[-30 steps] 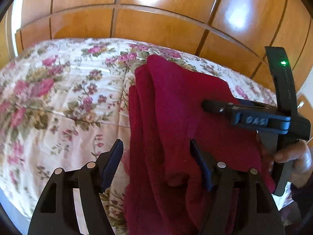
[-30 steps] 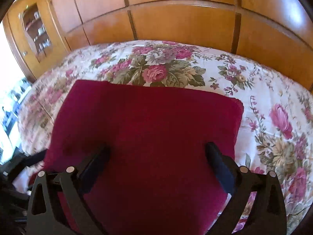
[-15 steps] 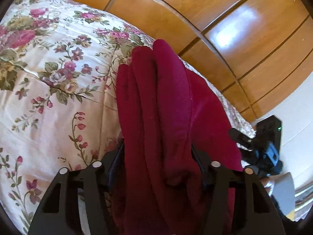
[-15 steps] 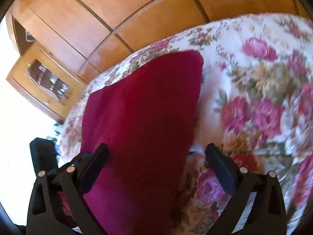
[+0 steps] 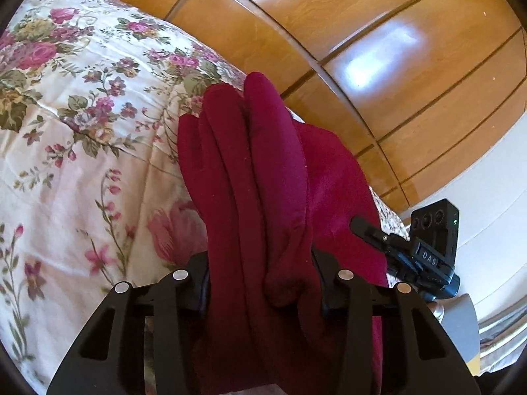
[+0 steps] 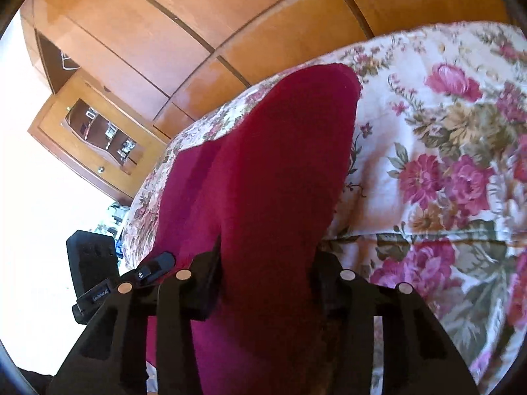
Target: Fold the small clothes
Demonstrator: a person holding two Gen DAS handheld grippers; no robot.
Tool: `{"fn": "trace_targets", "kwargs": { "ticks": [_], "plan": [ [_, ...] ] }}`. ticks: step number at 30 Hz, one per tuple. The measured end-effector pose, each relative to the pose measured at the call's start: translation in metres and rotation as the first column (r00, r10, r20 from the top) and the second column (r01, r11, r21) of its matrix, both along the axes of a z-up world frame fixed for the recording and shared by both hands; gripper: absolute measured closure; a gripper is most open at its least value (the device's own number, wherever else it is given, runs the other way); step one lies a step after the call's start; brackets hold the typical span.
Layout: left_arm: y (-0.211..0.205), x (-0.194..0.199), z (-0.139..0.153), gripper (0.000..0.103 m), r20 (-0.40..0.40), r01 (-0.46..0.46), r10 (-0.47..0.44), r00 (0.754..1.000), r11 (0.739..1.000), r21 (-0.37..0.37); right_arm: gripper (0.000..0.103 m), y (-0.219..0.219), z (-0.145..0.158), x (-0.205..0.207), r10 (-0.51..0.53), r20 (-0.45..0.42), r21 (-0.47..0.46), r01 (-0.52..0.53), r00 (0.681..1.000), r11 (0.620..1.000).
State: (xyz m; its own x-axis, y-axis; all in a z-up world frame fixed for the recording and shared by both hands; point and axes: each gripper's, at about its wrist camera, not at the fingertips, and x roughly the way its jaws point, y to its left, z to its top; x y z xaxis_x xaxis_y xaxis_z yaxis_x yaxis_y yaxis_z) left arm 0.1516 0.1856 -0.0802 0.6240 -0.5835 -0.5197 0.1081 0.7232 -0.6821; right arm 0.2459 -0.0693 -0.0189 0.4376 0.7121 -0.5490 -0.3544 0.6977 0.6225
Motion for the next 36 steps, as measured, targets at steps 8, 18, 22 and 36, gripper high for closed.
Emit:
{"fn": "trace_targets", "kwargs": {
  "ticks": [8, 18, 22, 36],
  "plan": [
    [-0.052, -0.017, 0.012, 0.060, 0.015, 0.115, -0.116, 0.993, 0.992, 0.048, 0.060, -0.040, 0.011, -0.040, -0.066, 0.049, -0.057, 0.069, 0.997, 0.996],
    [-0.075, -0.018, 0.028, 0.042, -0.010, 0.105, -0.106, 0.994, 0.965, 0.239, 0.019, -0.064, -0.016, -0.051, -0.127, -0.014, -0.018, 0.126, 0.992, 0.992],
    [-0.065, -0.009, 0.029, 0.033, -0.026, 0.098, -0.095, 0.995, 0.967, 0.234, 0.013, -0.066, -0.026, -0.046, -0.131, -0.044, 0.014, 0.132, 0.990, 0.991],
    [-0.077, -0.012, 0.030, 0.062, 0.049, 0.204, -0.208, 0.977, 0.977, 0.065, 0.057, -0.065, 0.016, -0.056, -0.117, 0.082, -0.043, 0.121, 0.990, 0.992]
  ]
}}
